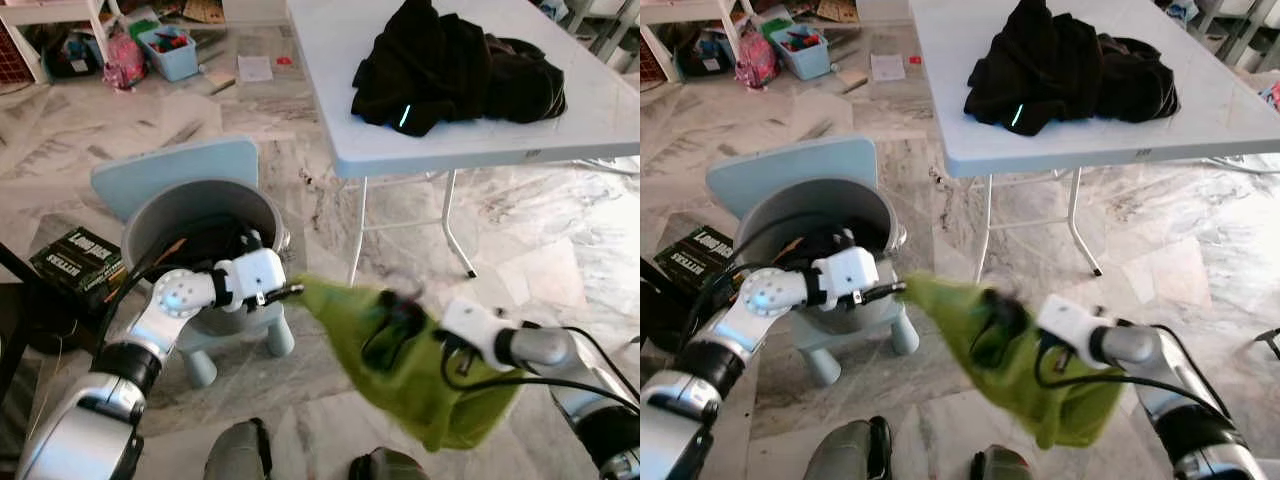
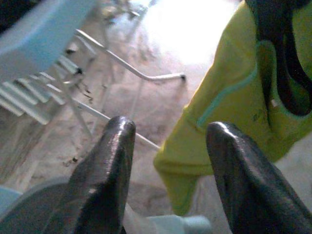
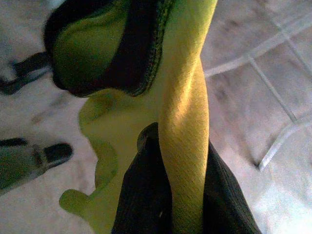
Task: Hang hanger
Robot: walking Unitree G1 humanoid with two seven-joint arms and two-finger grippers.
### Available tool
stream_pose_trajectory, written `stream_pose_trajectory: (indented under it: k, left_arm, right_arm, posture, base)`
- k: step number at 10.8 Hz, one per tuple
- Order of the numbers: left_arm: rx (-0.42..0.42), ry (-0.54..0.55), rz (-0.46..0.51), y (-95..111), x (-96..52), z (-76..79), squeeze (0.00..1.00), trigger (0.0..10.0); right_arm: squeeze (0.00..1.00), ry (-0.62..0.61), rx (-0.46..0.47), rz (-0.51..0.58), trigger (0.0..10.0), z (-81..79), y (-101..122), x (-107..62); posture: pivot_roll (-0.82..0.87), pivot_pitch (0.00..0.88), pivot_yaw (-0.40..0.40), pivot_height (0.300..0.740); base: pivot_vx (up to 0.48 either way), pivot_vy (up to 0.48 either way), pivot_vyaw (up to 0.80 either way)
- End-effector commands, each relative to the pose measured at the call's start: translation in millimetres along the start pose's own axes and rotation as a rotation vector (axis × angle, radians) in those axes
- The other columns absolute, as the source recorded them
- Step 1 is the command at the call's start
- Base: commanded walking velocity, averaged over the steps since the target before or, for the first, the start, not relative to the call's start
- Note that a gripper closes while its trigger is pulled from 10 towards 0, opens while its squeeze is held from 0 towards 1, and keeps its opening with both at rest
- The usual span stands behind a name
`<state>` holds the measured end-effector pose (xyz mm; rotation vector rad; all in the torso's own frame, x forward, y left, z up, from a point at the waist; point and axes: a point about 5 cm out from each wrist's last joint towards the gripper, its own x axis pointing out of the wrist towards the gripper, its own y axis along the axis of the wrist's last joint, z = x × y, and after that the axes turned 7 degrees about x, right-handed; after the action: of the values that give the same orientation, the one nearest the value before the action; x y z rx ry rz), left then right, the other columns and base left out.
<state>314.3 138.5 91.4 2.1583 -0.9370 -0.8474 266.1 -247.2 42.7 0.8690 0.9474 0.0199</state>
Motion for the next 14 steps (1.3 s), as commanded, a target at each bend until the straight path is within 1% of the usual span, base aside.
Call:
stream_pose_trajectory:
  k: [1,2,3,4,5,6,7,8,9,10,11,12,13,14]
  left_arm:
    - [-0.072,0.082,0.021,1,-1.5,1.9,1.0,10.0]
    - [-0.174,0.223,0.04,1,-4.9,7.3,1.0,10.0]
    - [-0.23,0.327,0.026,-2,-9.9,11.0,1.0,10.0]
    - [-0.306,0.409,0.021,-5,-14.9,15.5,1.0,10.0]
    - [-0.377,0.518,-0.019,-10,-21.1,21.9,1.0,10.0]
    - [-0.448,0.586,-0.042,-12,-24.6,31.5,1.0,10.0]
    - [-0.493,0.597,-0.049,-7,-24.9,41.1,1.0,10.0]
    - [-0.532,0.596,-0.066,-5,-22.4,47.2,1.0,10.0]
    - [-0.561,0.612,-0.068,0,-18.3,47.2,0.0,10.0]
    - [-0.584,0.595,-0.045,7,-13.8,44.5,0.0,10.0]
    - [-0.561,0.546,0.017,20,-11.9,39.4,0.0,10.0]
    - [-0.566,0.544,0.014,20,-13.3,38.8,0.0,10.0]
    - [-0.589,0.542,0.003,18,-14.2,39.1,0.0,10.0]
    - [-0.598,0.524,0.006,20,-12.7,40.4,0.0,10.0]
  right_arm:
    - [0.0,-0.094,0.075,0.01,0.0,6.5,-4,-3.9]
    - [0.0,-0.23,0.226,0.032,0.0,9.6,-12,-7.9]
    - [0.0,-0.316,0.35,0.06,0.0,11.8,-16,-10.9]
    - [0.0,-0.394,0.451,0.069,0.0,13.1,-20,-13.6]
    - [0.0,-0.476,0.567,0.061,0.0,11.7,-26,-16.1]
    - [0.0,-0.563,0.668,0.047,0.0,6.5,-34,-21.7]
    - [0.0,-0.62,0.763,0.04,0.0,-7.5,-38,-24.6]
    - [0.0,-0.659,0.856,0.039,0.0,-22.4,-36,-23.5]
    - [0.0,-0.702,0.945,0.08,0.0,-32.1,-24,-20.6]
    - [0.0,-0.75,0.968,0.107,8.5,-31.8,-15,-20.7]
    - [0.0,-0.757,1.012,0.095,10.0,-31.9,-14,-18.7]
    - [0.0,-0.753,1.023,0.08,10.0,-33.5,-14,-17.5]
    - [0.0,-0.762,1.033,0.069,10.0,-33.0,-14,-16.0]
    - [0.0,-0.788,1.048,0.072,10.0,-30.9,-11,-16.0]
  posture:
    - [-0.09,0.063,-0.031,0.74]
    - [-0.09,0.065,-0.033,0.74]
    - [-0.09,0.065,-0.034,0.74]
    - [-0.09,0.066,-0.034,0.74]
    - [-0.09,0.059,-0.029,0.74]
    - [-0.08,0.051,-0.025,0.74]
    - [-0.08,0.045,-0.023,0.74]
    - [-0.09,0.045,-0.021,0.74]
    - [-0.09,0.045,-0.022,0.74]
    - [-0.07,0.049,-0.034,0.74]
    - [-0.06,0.047,-0.038,0.74]
    - [-0.06,0.047,-0.038,0.74]
    - [-0.06,0.045,-0.034,0.74]
    - [-0.06,0.045,-0.033,0.74]
  base:
    - [0.0,0.0,0.0]
    - [0.0,0.0,0.0]
    - [0.0,0.0,0.0]
    - [0.0,0.0,0.0]
    - [0.0,0.0,0.0]
    - [0.0,0.0,0.0]
    - [0.0,0.0,0.0]
    - [0.0,0.0,0.0]
    - [0.0,0.0,0.0]
    - [0.0,0.0,0.0]
    - [0.0,0.0,-0.77]
    - [0.281,0.0,-0.78]
    - [0.345,0.0,-0.78]
    - [0.379,0.0,-0.78]
